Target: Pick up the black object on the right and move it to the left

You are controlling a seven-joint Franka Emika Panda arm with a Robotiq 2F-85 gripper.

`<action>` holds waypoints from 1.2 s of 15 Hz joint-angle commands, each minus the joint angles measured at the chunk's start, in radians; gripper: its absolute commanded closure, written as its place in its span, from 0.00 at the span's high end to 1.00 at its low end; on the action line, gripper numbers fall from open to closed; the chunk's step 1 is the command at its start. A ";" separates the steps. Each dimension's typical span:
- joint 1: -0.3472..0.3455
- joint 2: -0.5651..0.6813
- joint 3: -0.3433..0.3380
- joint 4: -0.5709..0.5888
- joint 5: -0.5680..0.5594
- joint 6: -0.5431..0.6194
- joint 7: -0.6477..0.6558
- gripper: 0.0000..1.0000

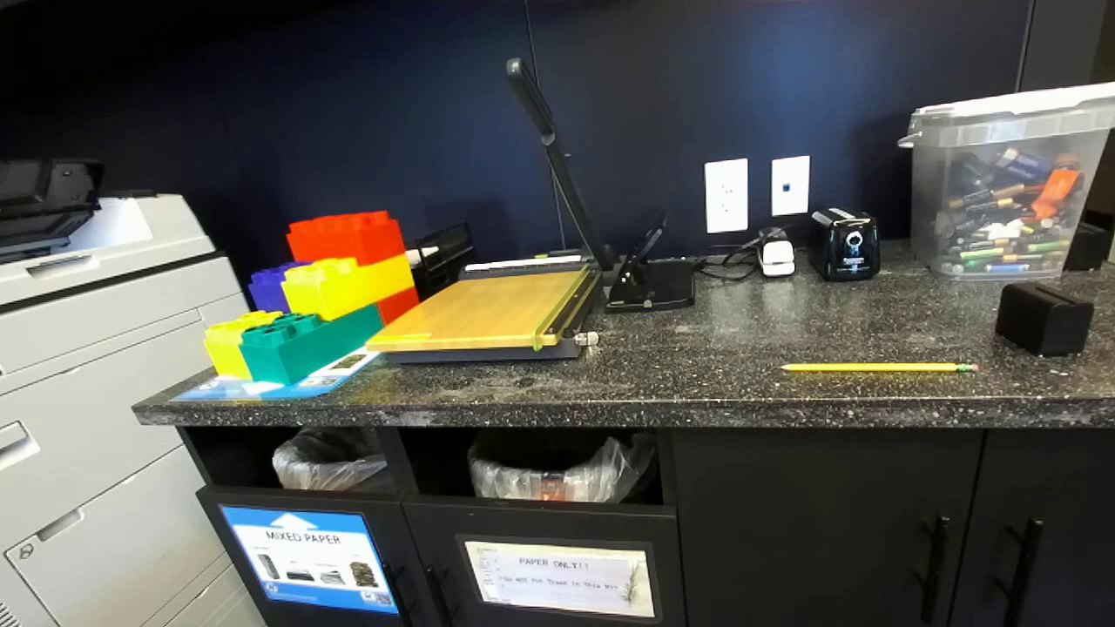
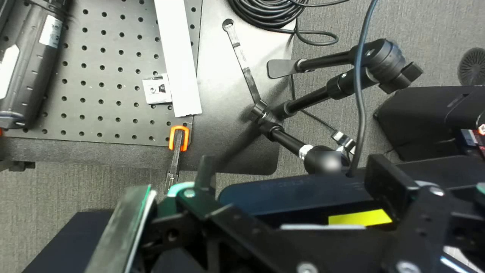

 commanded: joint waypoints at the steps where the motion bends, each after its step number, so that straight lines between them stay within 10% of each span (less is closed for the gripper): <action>1: -0.020 -0.052 -0.013 0.063 -0.009 -0.117 0.015 1.00; 6: -0.105 -0.053 -0.052 0.326 -0.039 -0.395 0.042 1.00; 11: -0.264 0.139 -0.060 0.486 -0.088 -0.103 0.063 1.00; 18: -0.311 0.552 -0.101 0.742 -0.213 0.189 0.063 1.00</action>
